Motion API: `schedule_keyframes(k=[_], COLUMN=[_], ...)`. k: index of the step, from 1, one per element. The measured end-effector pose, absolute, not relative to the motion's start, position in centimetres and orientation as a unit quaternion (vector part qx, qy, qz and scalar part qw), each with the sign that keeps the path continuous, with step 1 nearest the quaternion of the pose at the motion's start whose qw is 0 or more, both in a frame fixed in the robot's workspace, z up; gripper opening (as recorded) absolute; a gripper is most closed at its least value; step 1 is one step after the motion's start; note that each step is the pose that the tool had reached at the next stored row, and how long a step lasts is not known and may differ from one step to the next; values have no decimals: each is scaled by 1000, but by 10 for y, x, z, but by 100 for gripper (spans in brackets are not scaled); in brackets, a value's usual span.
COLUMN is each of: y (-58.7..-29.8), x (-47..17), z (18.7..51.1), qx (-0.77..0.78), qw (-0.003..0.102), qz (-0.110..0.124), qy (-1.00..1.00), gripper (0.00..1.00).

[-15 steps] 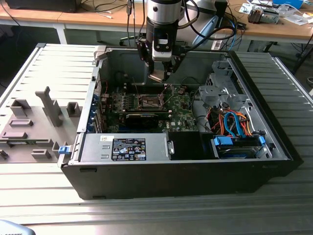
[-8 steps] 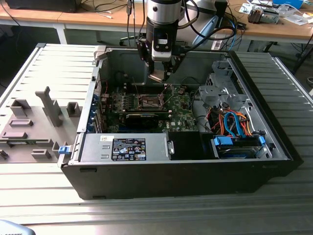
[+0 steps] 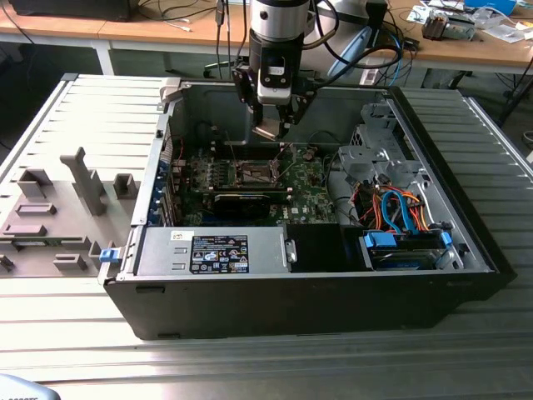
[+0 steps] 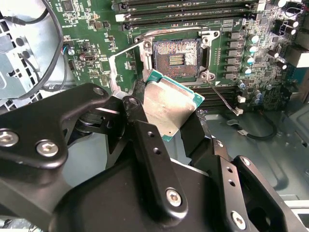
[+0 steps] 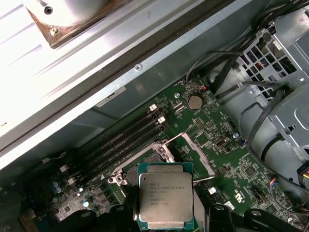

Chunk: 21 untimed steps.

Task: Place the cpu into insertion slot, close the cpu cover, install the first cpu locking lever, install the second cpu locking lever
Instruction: 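Place the cpu into insertion slot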

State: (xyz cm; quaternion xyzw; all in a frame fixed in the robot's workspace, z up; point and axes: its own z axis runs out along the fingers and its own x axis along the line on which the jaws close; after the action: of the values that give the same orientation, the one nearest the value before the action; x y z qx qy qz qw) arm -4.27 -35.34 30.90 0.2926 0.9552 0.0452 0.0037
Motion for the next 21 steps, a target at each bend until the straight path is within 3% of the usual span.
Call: schedule_keyframes(k=[21], y=[-353], x=[-43], z=[309], qx=[305], qw=[4], qz=[45], qy=[951], gripper=[54])
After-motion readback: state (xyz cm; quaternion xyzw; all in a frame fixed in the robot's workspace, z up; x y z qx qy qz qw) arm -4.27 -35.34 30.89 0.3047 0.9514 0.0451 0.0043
